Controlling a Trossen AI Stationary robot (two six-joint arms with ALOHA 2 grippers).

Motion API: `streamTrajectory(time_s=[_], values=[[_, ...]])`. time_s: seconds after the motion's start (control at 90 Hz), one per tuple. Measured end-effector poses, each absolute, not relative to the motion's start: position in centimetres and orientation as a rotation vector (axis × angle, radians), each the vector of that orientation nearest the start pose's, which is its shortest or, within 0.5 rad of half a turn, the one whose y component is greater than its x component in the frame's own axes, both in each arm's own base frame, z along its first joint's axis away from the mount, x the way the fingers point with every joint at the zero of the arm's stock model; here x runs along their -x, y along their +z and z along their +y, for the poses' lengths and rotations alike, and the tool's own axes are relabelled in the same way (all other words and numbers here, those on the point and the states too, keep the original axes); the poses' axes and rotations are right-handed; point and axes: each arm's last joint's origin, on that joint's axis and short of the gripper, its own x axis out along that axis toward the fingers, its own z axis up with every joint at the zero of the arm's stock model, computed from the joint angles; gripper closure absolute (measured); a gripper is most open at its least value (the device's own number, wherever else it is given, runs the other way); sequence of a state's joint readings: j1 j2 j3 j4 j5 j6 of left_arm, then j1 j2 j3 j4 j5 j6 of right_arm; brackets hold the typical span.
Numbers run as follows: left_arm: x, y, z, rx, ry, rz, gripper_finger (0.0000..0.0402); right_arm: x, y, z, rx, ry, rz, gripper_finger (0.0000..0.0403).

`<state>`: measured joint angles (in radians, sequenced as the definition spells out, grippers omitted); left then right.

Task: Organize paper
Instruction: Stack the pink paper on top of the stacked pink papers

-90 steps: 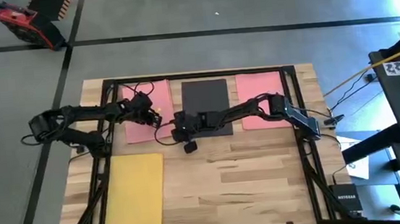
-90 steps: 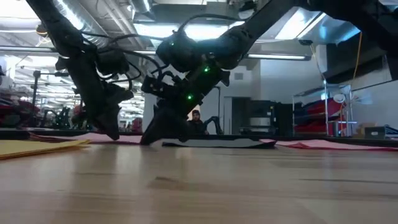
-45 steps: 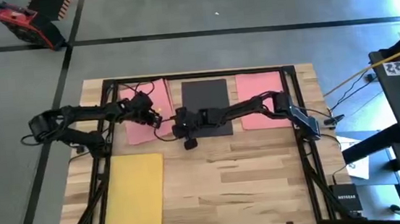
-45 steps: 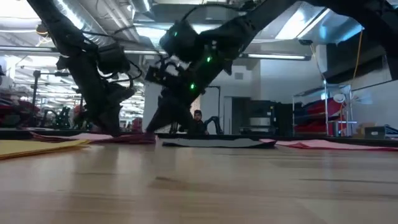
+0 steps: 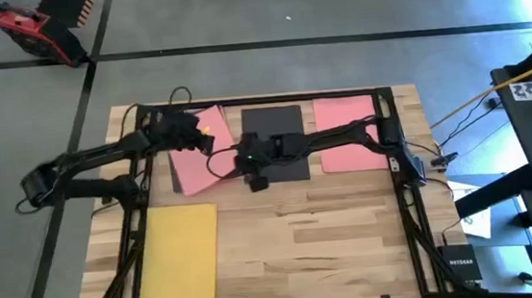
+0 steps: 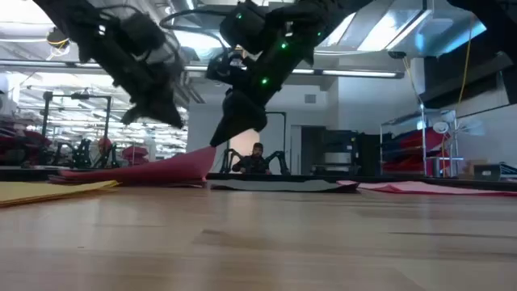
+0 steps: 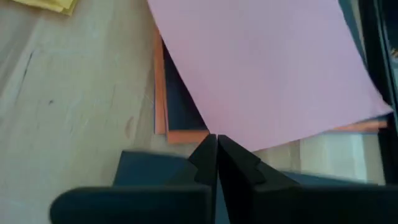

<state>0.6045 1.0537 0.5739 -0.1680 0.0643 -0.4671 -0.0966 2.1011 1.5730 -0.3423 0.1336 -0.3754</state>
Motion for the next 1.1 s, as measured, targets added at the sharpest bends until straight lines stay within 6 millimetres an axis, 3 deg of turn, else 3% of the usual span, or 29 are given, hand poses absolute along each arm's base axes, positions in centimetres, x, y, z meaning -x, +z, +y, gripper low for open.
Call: streamTrajectory(time_s=[0.278, 0.544, 0.622, 0.767, 0.922, 1.1], values=[[-16.3, 24.1, 11.0, 0.642, 0.643, 0.363, 0.0402, -42.6, 20.6, -6.4, 0.216, -0.204, 1.069, 0.0403], [-15.5, 24.2, 10.5, 0.667, 0.650, 0.397, 0.0402, -39.2, 22.7, -9.3, 0.041, -0.408, 1.203, 0.0403], [-15.5, 24.1, 10.5, 0.666, 0.650, 0.398, 0.0402, -38.7, 23.4, -10.1, -0.071, -0.374, 1.178, 0.0403], [-15.5, 24.1, 10.4, 0.668, 0.638, 0.403, 0.0402, -39.4, 23.3, -12.1, -0.442, -0.228, 1.031, 0.0398], [-15.3, 23.6, 10.2, 0.696, 0.637, 0.464, 0.0402, -41.5, 22.4, -14.7, -0.651, -0.138, 0.804, 0.0359], [-14.9, 23.1, 10.0, 0.716, 0.651, 0.529, 0.0402, -43.0, 19.2, -17.8, -0.845, -0.152, 0.688, 0.0301]])
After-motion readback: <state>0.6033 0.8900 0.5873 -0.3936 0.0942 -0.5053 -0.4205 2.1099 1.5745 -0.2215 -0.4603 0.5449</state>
